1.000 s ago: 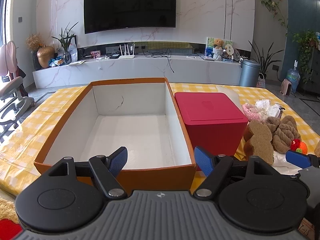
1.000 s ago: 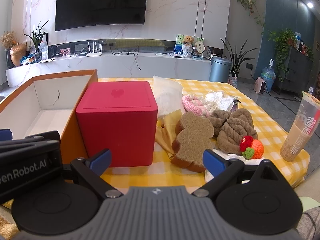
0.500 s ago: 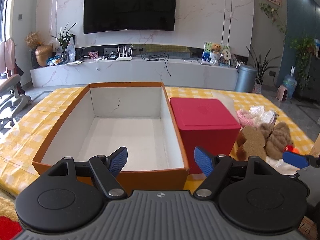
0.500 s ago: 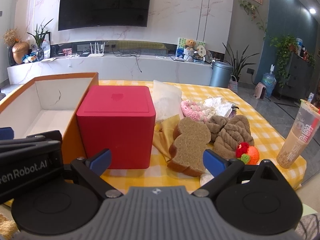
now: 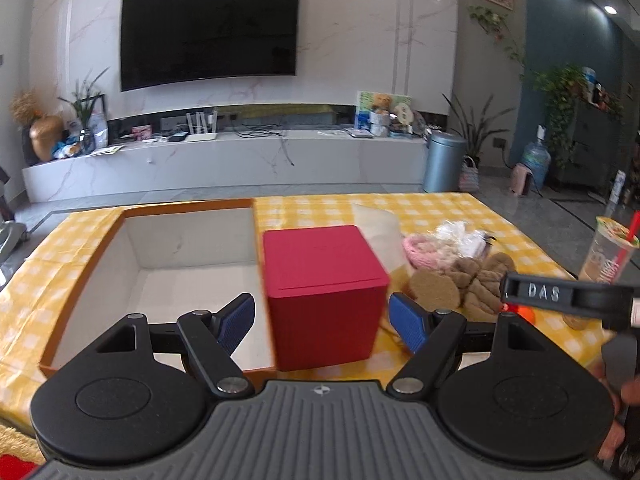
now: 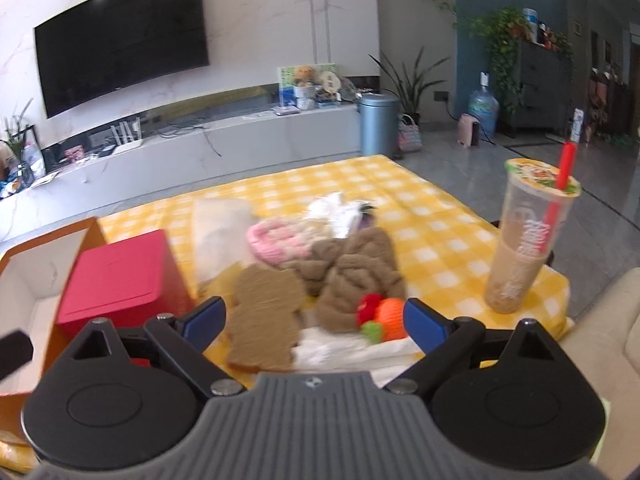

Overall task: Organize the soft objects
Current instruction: 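Grasp the crocheted fruit toy with the right gripper while the left gripper approaches the white tissue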

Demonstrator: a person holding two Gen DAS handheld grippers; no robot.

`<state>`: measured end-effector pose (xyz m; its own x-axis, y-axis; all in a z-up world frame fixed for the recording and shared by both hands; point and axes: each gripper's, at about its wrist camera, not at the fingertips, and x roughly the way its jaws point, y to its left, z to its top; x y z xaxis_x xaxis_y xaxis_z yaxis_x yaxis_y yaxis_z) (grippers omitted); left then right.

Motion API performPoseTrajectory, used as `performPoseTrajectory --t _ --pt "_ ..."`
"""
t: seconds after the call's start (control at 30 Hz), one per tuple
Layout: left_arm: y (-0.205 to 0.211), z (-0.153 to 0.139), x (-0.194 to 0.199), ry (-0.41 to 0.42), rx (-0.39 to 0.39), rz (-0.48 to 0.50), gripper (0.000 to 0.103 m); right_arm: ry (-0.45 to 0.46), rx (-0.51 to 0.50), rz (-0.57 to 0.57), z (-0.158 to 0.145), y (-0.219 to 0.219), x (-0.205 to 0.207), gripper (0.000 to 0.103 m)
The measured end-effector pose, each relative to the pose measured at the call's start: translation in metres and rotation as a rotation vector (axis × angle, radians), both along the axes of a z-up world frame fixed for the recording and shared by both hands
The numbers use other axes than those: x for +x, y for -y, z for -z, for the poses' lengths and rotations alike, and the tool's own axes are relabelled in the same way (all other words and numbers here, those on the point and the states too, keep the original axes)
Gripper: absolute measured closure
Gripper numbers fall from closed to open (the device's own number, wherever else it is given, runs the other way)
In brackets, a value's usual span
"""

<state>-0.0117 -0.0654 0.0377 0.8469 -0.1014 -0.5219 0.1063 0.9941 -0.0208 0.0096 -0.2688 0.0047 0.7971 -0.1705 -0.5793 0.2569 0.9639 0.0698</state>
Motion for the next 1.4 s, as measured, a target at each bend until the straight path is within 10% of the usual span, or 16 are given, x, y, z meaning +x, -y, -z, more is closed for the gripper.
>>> performPoseTrajectory --t 0.37,0.5,0.67,1.17,1.4 --pt "0.069 0.028 0.033 -0.125 0.021 0.08 0.013 -0.309 -0.021 0.005 -0.003 0.065 0.077 0.007" --pt "0.066 0.043 0.033 -0.133 -0.081 0.12 0.013 -0.255 0.067 0.102 0.009 0.092 0.078 0.011" --pt "0.068 0.065 0.041 -0.126 -0.02 0.155 0.012 -0.339 0.244 0.059 0.053 0.107 0.09 0.049" --pt "0.073 0.099 0.038 -0.232 -0.054 0.234 0.012 -0.345 0.2 -0.023 0.063 0.1 0.101 0.057" --pt "0.09 0.103 0.036 -0.189 -0.034 0.529 0.01 -0.238 0.316 0.013 0.046 0.126 0.08 0.057"
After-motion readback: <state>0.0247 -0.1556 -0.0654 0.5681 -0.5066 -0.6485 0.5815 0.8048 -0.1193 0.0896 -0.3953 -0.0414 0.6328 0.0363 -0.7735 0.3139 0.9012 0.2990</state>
